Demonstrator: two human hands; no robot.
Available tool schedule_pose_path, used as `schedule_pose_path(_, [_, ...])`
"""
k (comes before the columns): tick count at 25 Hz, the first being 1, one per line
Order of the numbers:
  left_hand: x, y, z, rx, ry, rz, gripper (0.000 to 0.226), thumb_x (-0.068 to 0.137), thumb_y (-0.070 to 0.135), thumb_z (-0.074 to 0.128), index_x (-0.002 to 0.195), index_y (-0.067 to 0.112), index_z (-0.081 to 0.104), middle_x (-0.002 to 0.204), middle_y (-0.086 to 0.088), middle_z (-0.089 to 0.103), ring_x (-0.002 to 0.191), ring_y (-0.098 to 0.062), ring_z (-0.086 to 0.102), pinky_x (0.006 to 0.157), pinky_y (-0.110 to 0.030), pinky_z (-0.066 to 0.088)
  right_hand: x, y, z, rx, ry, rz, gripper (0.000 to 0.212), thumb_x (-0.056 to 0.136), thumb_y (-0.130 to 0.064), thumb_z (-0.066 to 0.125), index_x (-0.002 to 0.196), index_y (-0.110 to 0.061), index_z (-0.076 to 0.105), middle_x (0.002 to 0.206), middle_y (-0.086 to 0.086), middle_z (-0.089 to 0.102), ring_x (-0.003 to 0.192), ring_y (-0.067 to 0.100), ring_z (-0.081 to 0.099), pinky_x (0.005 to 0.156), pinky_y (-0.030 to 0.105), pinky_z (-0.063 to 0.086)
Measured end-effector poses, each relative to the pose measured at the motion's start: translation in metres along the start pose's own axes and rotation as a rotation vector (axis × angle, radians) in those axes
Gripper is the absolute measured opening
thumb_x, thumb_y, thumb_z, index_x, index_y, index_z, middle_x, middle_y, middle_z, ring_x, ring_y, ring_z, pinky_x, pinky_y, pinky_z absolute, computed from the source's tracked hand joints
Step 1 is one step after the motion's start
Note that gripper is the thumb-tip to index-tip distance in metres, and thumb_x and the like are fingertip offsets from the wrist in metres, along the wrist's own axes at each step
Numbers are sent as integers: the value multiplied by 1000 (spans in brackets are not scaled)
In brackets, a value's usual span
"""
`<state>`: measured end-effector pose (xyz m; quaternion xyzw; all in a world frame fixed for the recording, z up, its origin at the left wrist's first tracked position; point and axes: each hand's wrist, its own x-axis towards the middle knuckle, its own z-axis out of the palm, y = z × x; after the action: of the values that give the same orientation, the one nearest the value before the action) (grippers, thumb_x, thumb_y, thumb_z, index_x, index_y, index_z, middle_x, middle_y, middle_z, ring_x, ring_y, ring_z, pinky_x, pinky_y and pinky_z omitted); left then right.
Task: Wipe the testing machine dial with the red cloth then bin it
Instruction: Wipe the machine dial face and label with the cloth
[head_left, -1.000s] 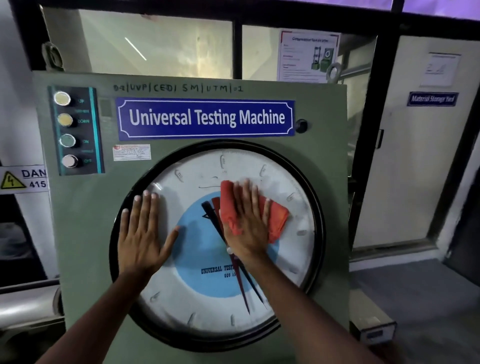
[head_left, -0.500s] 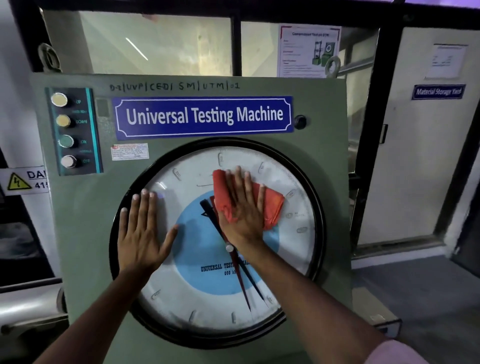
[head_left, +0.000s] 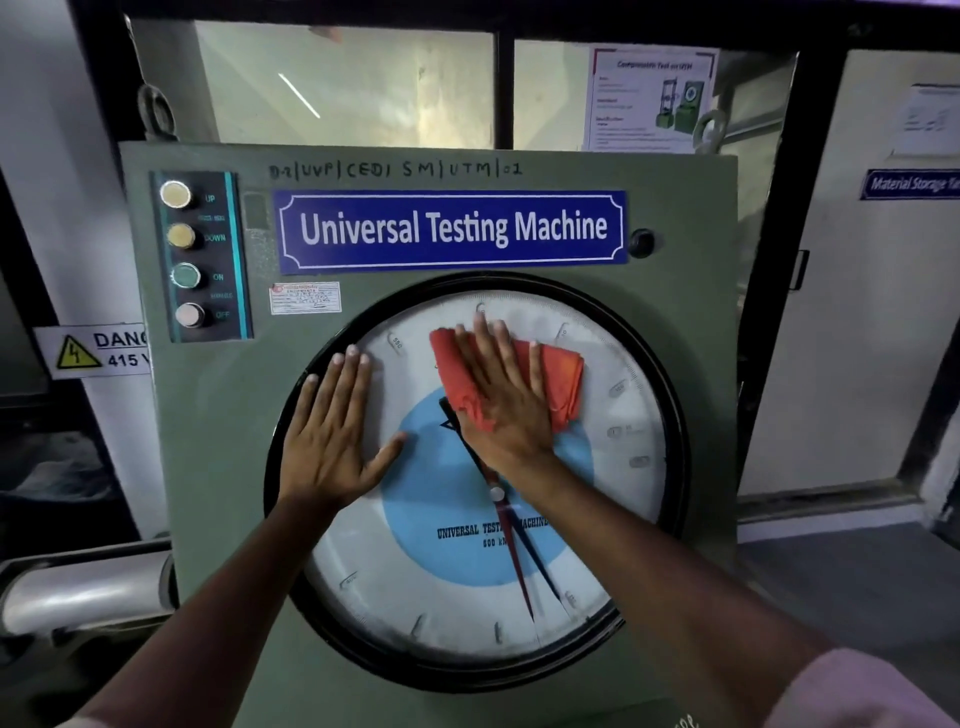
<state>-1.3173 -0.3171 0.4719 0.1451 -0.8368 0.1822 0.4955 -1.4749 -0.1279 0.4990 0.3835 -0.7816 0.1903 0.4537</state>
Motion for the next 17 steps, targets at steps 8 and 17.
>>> schedule_pose_path(8, [-8,-5,4,4,-40,-13,105,100,78,31,175,9,6,184,-9,4,171,-22,3,139,-40,0,-13,39,-11,-42,28,178,87,101,-41,50,172,-23,4,179,6,1,166,28,8,133,58,9])
schedule_pose_path(17, [-9,-5,7,-11,-10,-23,106,99,79,35,175,9,9,184,-7,6,171,-21,5,139,-39,0,-44,41,-13,-110,-78,-146,80,99,-47,37,172,-31,8,181,0,4,167,20,6,133,57,9])
